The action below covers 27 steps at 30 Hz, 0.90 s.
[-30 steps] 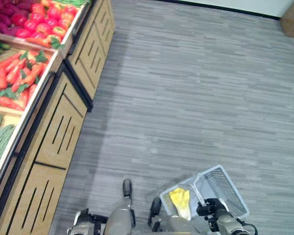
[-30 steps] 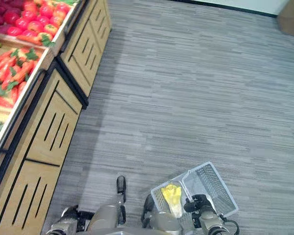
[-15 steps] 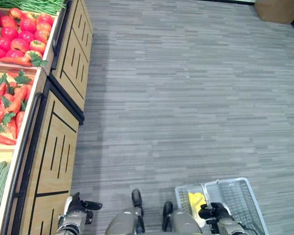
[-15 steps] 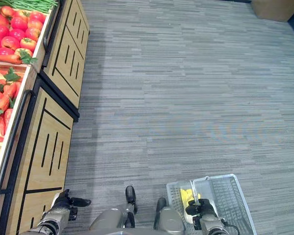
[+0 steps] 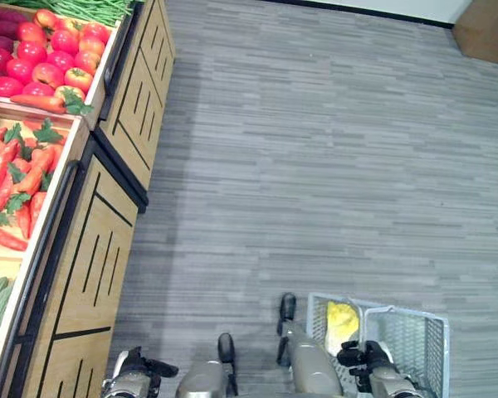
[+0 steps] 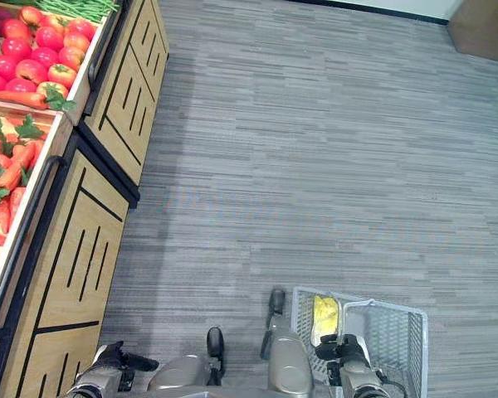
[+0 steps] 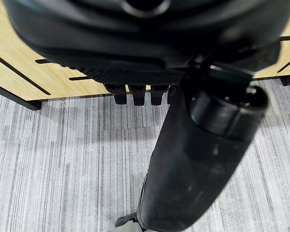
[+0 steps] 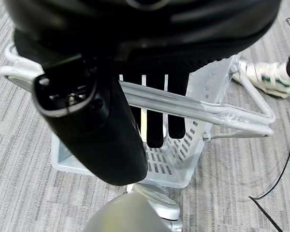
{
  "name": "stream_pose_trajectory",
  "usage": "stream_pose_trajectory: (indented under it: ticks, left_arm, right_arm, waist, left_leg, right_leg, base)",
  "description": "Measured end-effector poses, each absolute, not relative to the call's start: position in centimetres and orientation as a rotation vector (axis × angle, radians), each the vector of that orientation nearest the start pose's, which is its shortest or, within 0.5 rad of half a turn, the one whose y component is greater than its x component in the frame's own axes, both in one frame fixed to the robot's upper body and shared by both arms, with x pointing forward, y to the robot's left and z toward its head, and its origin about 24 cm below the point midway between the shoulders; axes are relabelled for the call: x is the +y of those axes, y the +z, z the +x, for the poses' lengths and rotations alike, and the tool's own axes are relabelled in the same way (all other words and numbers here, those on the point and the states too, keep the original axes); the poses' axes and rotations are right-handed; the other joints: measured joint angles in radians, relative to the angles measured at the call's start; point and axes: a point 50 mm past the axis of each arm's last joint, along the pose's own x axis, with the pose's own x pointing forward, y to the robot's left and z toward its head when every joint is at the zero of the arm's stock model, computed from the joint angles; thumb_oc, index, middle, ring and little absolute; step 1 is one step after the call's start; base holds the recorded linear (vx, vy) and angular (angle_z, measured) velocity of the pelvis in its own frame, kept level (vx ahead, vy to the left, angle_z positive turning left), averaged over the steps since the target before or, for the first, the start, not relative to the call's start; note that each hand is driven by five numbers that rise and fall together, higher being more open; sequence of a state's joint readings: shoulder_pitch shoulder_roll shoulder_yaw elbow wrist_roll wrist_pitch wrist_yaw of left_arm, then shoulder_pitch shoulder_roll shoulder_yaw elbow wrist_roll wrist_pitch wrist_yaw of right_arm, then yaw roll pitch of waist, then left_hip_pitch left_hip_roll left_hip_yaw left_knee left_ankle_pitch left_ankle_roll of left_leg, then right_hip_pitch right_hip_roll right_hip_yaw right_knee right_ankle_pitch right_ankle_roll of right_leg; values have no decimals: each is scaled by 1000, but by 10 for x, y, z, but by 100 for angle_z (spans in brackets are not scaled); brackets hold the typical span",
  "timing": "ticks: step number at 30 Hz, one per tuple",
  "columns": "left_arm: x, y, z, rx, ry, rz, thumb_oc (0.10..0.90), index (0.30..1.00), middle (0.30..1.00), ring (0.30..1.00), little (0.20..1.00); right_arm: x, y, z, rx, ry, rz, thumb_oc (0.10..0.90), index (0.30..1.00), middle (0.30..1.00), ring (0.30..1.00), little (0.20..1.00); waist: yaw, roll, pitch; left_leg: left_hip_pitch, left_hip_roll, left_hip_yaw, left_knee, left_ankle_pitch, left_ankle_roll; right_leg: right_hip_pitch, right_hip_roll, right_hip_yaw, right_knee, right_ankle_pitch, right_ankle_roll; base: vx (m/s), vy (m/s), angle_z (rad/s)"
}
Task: Get the vegetables into the basket
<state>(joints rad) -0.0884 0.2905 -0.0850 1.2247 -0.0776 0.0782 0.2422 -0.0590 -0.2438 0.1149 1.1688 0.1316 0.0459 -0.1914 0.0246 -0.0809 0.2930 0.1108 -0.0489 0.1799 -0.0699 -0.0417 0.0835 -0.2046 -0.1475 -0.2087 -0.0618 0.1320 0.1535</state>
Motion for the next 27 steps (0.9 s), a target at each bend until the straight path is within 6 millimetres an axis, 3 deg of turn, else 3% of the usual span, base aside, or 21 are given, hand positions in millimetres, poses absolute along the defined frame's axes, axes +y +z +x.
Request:
stream_pose_trajectory:
  ticks: [2,3,4,5,6,7,8,10,12,13,15,16,17,18,19,20,22,24,25,27]
  left_arm:
    - [267,-146,113,1194,364,381,900,1000,1000,1000,1000]
    - [265,-148,111,1200,367,368,900,1000,1000,1000,1000]
    - [263,-148,113,1189,363,359,900,1000,1000,1000,1000]
    - [260,-149,113,1187,361,351,900,1000,1000,1000,1000]
    - [252,-153,109,1209,347,331,900,1000,1000,1000,1000]
    - [251,-153,107,1218,344,330,900,1000,1000,1000,1000]
    - [251,-152,112,1211,342,334,900,1000,1000,1000,1000]
    - [250,-153,111,1212,342,324,900,1000,1000,1000,1000]
    - [259,-150,113,1203,391,296,900,1000,1000,1000,1000]
    - [265,-146,118,1174,422,275,900,1000,1000,1000,1000]
    - [266,-146,119,1174,434,256,900,1000,1000,1000,1000]
    - [266,-145,121,1165,436,252,900,1000,1000,1000,1000]
    - [269,-142,128,1146,424,270,900,1000,1000,1000,1000]
    - [269,-142,128,1145,425,270,900,1000,1000,1000,1000]
    - [269,-139,135,1123,416,268,900,1000,1000,1000,1000]
    - [266,-141,134,1132,409,261,900,1000,1000,1000,1000]
    - [263,-140,140,1120,399,256,900,1000,1000,1000,1000]
    - [260,-145,130,1169,395,249,900,1000,1000,1000,1000]
    - [256,-148,125,1197,377,251,900,1000,1000,1000,1000]
    - [253,-149,123,1202,356,265,900,1000,1000,1000,1000]
  right_arm:
    - [-238,-152,118,1153,-270,-273,400,300,300,300,300]
    - [-238,-154,112,1173,-259,-269,400,300,300,300,300]
    - [-239,-155,107,1189,-259,-272,400,300,300,300,300]
    - [-239,-156,106,1197,-255,-278,400,300,300,300,300]
    - [-245,-155,104,1205,-263,-289,400,300,300,300,300]
    - [-249,-154,104,1205,-271,-299,400,300,300,300,300]
    - [-252,-153,103,1204,-273,-309,400,300,300,300,300]
    - [-260,-149,110,1182,-276,-335,400,300,300,300,300]
    - [-254,-148,118,1163,-243,-338,400,300,300,300,300]
    - [-250,-150,117,1168,-228,-331,400,300,300,300,300]
    - [-251,-150,118,1160,-224,-337,400,300,300,300,300]
    - [-252,-149,118,1157,-219,-345,400,300,300,300,300]
    - [-252,-149,120,1152,-222,-345,400,300,300,300,300]
    - [-252,-149,120,1152,-222,-345,400,300,300,300,300]
    - [-250,-149,120,1154,-218,-340,400,300,300,300,300]
    - [-248,-149,120,1150,-217,-331,400,300,300,300,300]
    - [-249,-150,119,1156,-225,-325,400,300,300,300,300]
    - [-246,-153,114,1195,-213,-339,400,300,300,300,300]
    - [-245,-157,104,1245,-212,-356,400,300,300,300,300]
    - [-244,-159,96,1269,-210,-367,400,300,300,300,300]
  waist:
    - [3,-2,-10]
    - [0,17,-21]
    - [2,22,-25]
    - [1,23,-26]
    - [-3,26,-42]
    - [-9,28,-52]
    - [-14,24,-61]
    - [-12,32,-73]
    - [-9,10,-70]
    - [9,-18,-65]
    - [10,-24,-63]
    - [-11,-32,-58]
    - [-36,-31,-56]
    - [-36,-31,-56]
    - [-42,-30,-56]
    - [-43,-28,-55]
    - [-48,-24,-47]
    - [-39,-26,-43]
    - [-38,-23,-42]
    - [-27,-10,-42]
  left_leg:
    - [32,17,-4,15,-36,-43]
    - [48,64,-23,34,-59,-72]
    - [54,90,-37,52,-59,-75]
    - [56,114,-62,82,-60,-81]
    - [40,154,-129,158,-59,-111]
    - [15,169,-153,180,-50,-133]
    - [-18,171,-179,192,-26,-178]
    - [-33,170,-147,163,-7,-190]
    - [-101,184,-156,314,-16,-218]
    - [-194,185,-157,497,-34,-234]
    - [-240,190,-141,538,-68,-223]
    - [-255,188,-88,431,-70,-212]
    - [-281,179,-28,218,-39,-191]
    - [-282,178,-28,210,-37,-191]
    - [-307,162,-29,102,16,-185]
    - [-318,142,-30,53,87,-135]
    - [-300,133,-19,37,112,-120]
    - [-248,107,27,70,129,-88]
    - [-214,62,47,72,91,-47]
    - [-183,41,55,72,72,-15]
  right_leg:
    - [54,23,18,-24,60,-17]
    - [85,63,12,-11,69,-53]
    - [104,86,-4,3,44,-99]
    - [128,105,-11,10,12,-109]
    - [176,135,-42,11,-52,-129]
    - [178,144,-69,16,-73,-140]
    - [168,141,-105,24,-81,-160]
    - [140,154,-112,62,-111,-205]
    - [159,166,-112,60,-145,-215]
    - [181,166,-115,39,-139,-224]
    - [206,169,-136,31,-142,-227]
    - [219,165,-168,18,-142,-226]
    - [216,165,-198,0,-143,-224]
    - [216,165,-198,-1,-143,-224]
    - [209,167,-204,-6,-145,-221]
    - [226,168,-192,-5,-150,-210]
    - [242,164,-175,0,-159,-188]
    - [266,105,-127,81,-199,-131]
    - [277,49,-119,134,-214,-108]
    - [247,12,-105,231,-222,-106]
  base:
    - [332,-159,8]
    - [486,-260,39]
    - [596,-344,53]
    - [831,-576,84]
    - [593,-438,89]
    - [450,-350,118]
    - [255,-183,89]
    - [356,-298,55]
    - [160,-157,27]
    - [90,-54,2]
    - [31,45,17]
    - [25,170,70]
    - [24,138,65]
    - [57,176,50]
    - [68,152,-7]
    - [225,528,-20]
    - [264,588,-32]
    - [270,619,-44]
    - [230,572,-28]
    - [96,308,-6]
